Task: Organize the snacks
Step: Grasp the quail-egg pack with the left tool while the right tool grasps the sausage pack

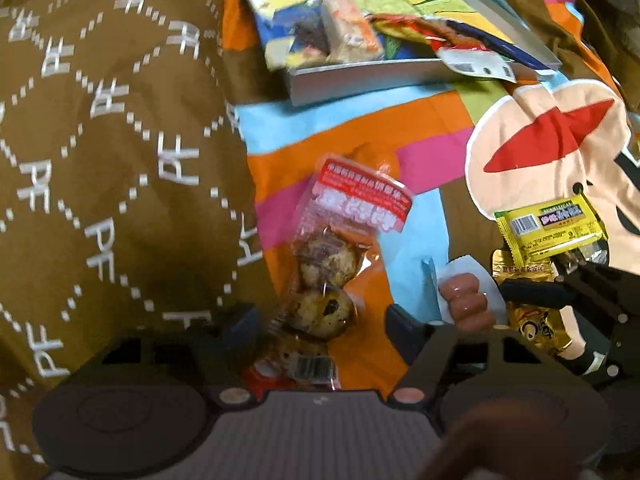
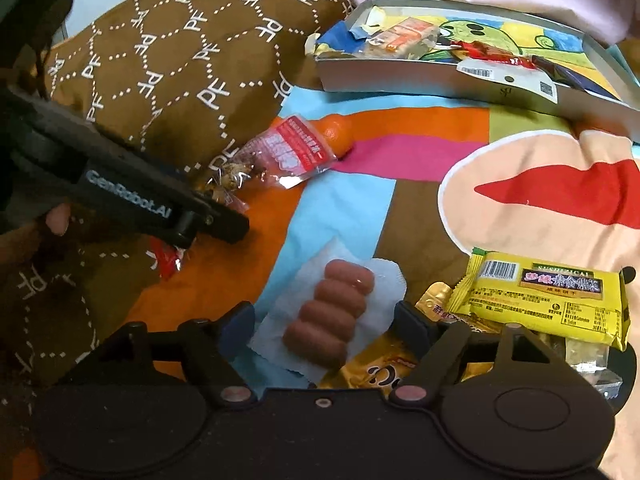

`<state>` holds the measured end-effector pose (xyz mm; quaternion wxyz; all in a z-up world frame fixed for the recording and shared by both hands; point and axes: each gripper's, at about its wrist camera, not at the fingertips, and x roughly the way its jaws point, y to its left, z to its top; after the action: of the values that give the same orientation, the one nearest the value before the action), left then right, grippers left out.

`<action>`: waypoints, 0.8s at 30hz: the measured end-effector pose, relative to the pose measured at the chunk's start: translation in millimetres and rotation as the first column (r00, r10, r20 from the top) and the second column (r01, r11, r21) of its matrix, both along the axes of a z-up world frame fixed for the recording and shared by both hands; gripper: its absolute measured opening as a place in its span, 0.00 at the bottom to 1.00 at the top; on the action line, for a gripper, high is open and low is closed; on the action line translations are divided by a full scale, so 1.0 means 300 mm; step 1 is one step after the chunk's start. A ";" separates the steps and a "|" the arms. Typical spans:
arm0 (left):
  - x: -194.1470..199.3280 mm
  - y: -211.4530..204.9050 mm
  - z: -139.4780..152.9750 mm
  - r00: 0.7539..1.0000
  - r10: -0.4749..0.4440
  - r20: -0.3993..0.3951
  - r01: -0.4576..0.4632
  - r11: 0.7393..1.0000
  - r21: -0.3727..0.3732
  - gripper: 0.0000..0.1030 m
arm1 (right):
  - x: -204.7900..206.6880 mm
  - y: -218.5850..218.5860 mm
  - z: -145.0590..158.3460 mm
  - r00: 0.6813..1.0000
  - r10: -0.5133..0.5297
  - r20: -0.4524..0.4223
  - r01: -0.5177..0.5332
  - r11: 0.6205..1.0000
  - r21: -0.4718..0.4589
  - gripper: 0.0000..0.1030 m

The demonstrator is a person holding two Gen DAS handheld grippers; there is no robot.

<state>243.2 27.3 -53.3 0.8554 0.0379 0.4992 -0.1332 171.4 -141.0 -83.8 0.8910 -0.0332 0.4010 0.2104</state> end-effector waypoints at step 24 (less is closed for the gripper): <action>-0.001 -0.034 -0.019 0.999 -0.001 -0.039 0.001 1.000 0.010 0.57 | -0.018 0.045 -0.031 0.997 0.061 0.038 -0.058 0.995 -0.085 0.76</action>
<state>242.9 17.2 -59.1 0.8453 0.0397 0.5163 -0.1318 166.0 -127.6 -93.0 0.8900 -0.0869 0.3902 0.2191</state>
